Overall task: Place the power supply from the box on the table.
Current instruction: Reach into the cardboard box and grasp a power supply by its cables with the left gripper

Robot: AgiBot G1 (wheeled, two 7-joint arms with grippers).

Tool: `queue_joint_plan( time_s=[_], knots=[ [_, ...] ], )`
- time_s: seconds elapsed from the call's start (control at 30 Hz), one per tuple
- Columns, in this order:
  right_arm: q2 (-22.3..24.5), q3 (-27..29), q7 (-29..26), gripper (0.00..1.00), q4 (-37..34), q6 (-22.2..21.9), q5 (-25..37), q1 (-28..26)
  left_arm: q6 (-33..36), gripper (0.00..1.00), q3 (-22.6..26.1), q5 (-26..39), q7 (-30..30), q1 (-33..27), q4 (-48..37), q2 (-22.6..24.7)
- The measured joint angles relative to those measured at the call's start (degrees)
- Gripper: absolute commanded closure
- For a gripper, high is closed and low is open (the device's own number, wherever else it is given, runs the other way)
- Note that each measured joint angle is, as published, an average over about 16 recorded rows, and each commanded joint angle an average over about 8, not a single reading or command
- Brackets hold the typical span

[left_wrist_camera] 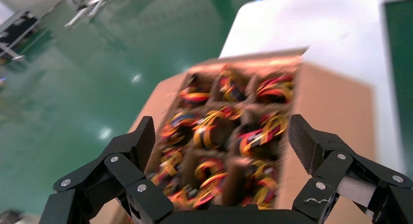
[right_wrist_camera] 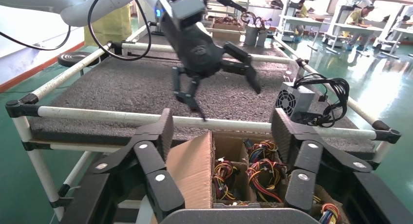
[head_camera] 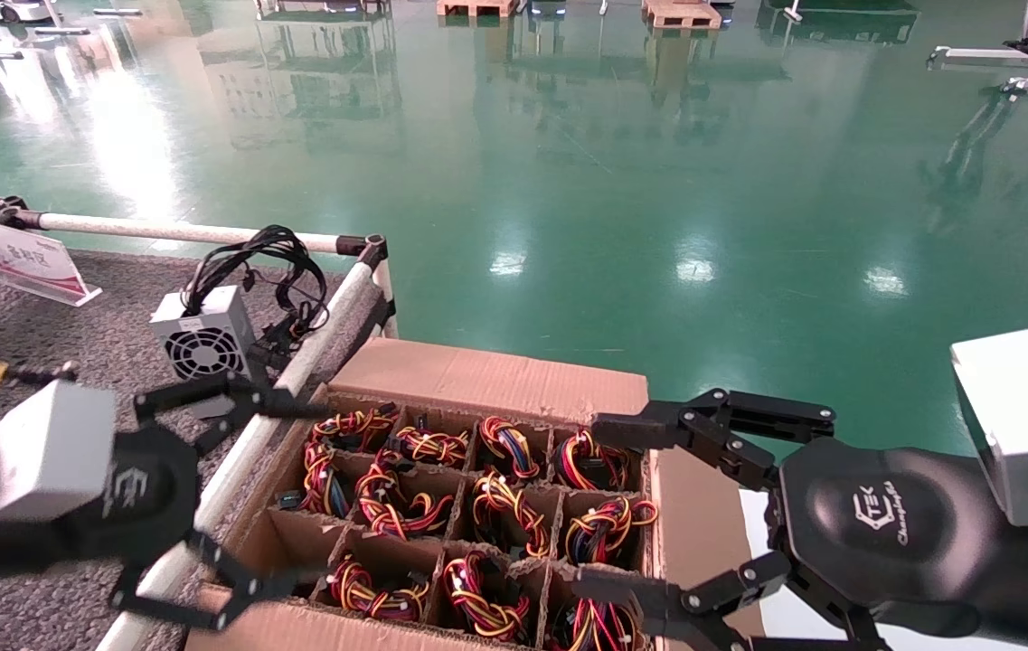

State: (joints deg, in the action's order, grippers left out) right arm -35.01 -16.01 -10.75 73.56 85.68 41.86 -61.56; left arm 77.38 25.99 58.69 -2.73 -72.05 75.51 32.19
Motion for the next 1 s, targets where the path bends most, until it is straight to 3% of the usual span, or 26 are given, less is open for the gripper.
queue_joint_plan(
  time_s=[0.57, 1.0],
  knots=[
    [0.0, 0.0, 0.0, 1.00, 0.0, 0.0, 0.0, 0.0, -12.5, 0.00, 10.2, 13.7, 1.5, -6.5, -0.5, 3.5],
    [0.0, 0.0, 0.0, 1.00, 0.0, 0.0, 0.0, 0.0, -16.7, 0.00, 15.7, 20.6, 5.2, -9.8, -1.2, 5.2]
  ],
)
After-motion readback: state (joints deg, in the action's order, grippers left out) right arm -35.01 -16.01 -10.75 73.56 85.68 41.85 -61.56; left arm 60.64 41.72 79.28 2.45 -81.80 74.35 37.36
